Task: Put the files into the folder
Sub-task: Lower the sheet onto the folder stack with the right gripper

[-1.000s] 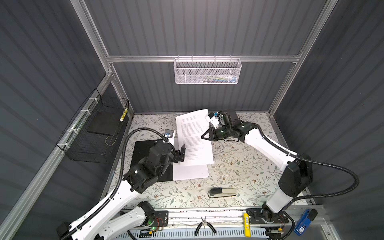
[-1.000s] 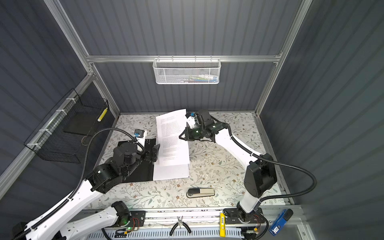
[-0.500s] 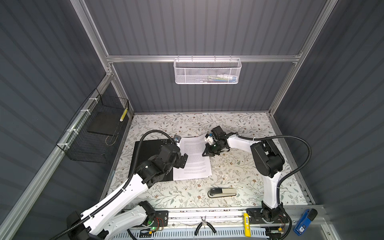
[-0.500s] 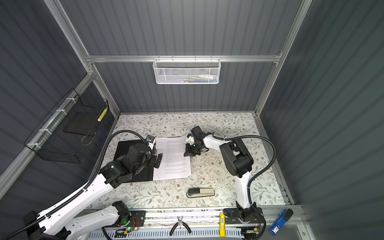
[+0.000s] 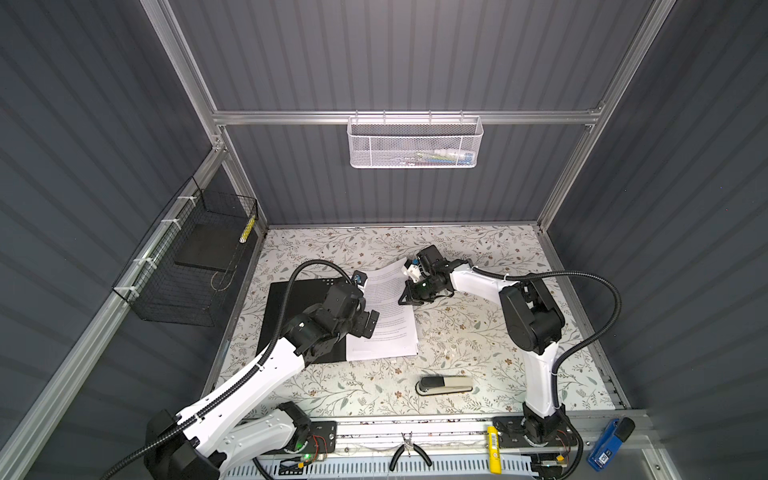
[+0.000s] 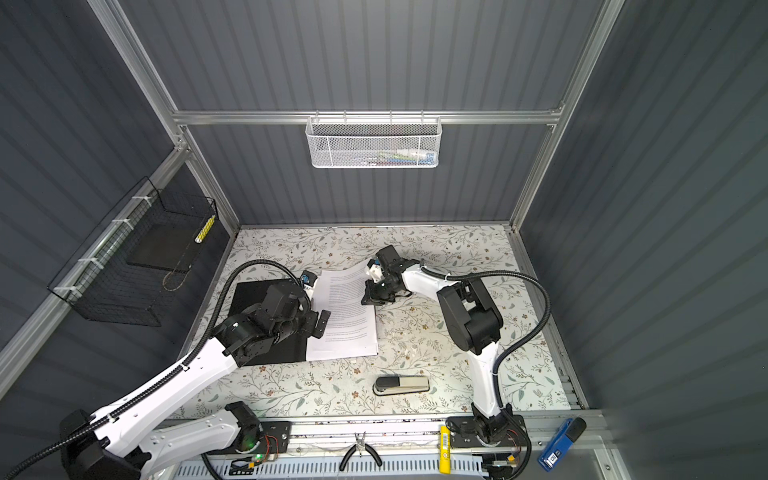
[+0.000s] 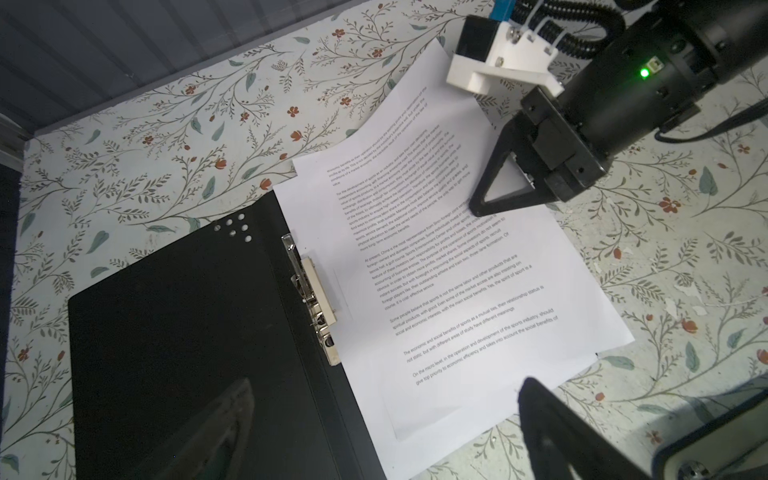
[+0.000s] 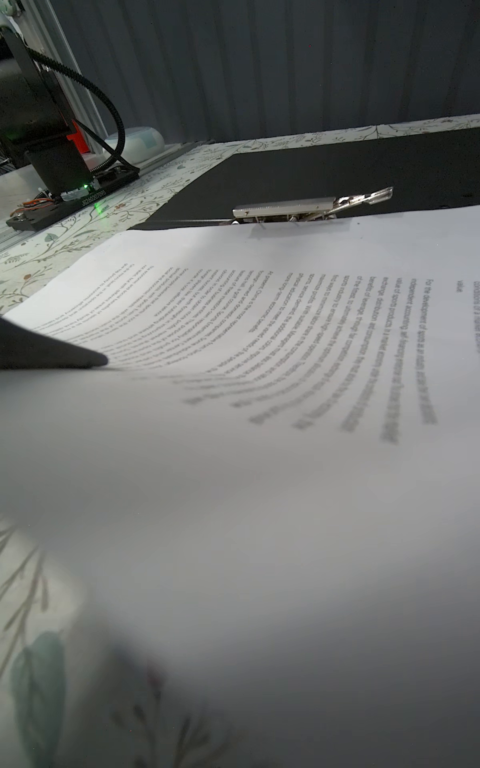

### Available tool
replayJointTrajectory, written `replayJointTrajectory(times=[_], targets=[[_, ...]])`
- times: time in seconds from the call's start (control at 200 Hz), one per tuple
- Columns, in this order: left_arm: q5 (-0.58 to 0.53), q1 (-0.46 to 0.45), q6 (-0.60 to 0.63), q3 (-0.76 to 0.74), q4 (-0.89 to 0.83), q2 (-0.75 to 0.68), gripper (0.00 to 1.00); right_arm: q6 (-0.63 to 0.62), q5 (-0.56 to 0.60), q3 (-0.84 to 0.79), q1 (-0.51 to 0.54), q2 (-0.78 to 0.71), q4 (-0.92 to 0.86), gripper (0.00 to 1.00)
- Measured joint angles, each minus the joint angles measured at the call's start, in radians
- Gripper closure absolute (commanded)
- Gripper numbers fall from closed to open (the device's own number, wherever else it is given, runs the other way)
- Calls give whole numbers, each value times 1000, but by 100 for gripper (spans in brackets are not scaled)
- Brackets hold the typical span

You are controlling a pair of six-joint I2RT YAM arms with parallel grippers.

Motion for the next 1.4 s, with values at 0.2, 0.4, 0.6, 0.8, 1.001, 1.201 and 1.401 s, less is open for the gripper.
replayJointTrajectory(times=[0.2,0.4,0.6,0.8,1.001,1.201,1.401], targets=[[26,7,0,2,-13,26,0,-16,-15,34,14,31,-26,100],[31,12,0,2,-14,26,0,-34,-22,45,24,37,-51,100],[36,13,0,2,-20,26,0,-42,-22,45,28,37,-57,100],[41,14,0,2,-21,26,0,-38,-23,45,37,37,-58,100],[41,18,0,2,-21,26,0,-14,-22,45,42,37,-49,100],[42,18,0,2,-21,29,0,11,-23,45,43,37,-37,100],[45,18,0,3,-21,29,0,19,-28,45,46,37,-27,100]])
